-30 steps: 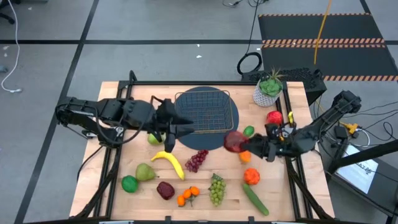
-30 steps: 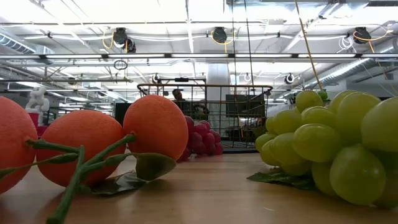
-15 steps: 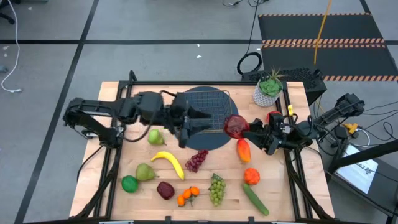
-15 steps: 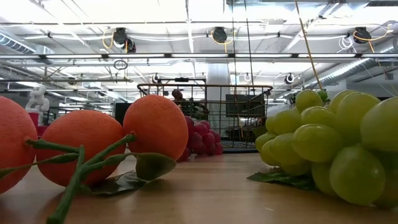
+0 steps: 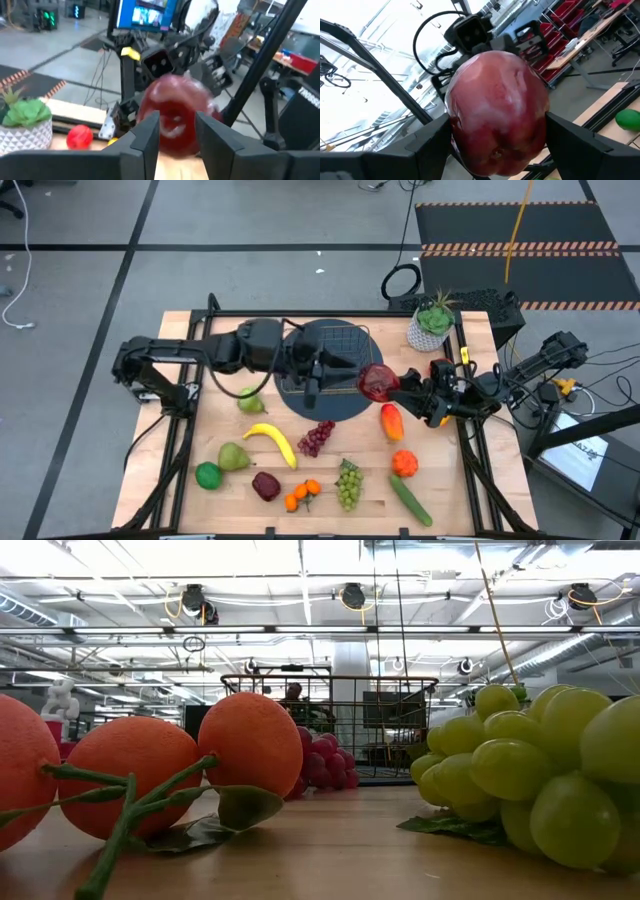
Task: Build produce basket
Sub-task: Put the right dark red apple into the wire basket
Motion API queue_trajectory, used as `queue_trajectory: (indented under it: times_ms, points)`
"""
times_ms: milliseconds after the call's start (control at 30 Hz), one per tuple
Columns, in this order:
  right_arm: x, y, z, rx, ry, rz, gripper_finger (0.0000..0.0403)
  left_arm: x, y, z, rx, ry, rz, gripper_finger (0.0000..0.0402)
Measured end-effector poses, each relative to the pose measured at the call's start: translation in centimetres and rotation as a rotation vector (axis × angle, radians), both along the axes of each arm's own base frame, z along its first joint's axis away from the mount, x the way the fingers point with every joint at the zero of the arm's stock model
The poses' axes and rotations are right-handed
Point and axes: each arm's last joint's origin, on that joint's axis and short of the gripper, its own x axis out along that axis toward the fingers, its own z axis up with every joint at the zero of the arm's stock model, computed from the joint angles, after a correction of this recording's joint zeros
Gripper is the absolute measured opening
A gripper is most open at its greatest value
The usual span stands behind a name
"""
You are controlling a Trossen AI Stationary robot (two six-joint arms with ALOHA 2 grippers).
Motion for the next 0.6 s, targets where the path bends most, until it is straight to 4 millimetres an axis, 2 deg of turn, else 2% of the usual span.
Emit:
queue_trajectory:
  times_ms: [233, 600]
  points:
    - [0.0, 0.0, 0.0, -0.003, 0.0, -0.003, 0.0284, 0.5, 0.7, -0.3, 0.0, -0.001, -0.059, 0.0122]
    - [0.0, 0.0, 0.0, -0.018, 0.005, -0.009, 0.0284, 1.4, 0.7, -0.8, 0.007, -0.027, -0.091, 0.0122]
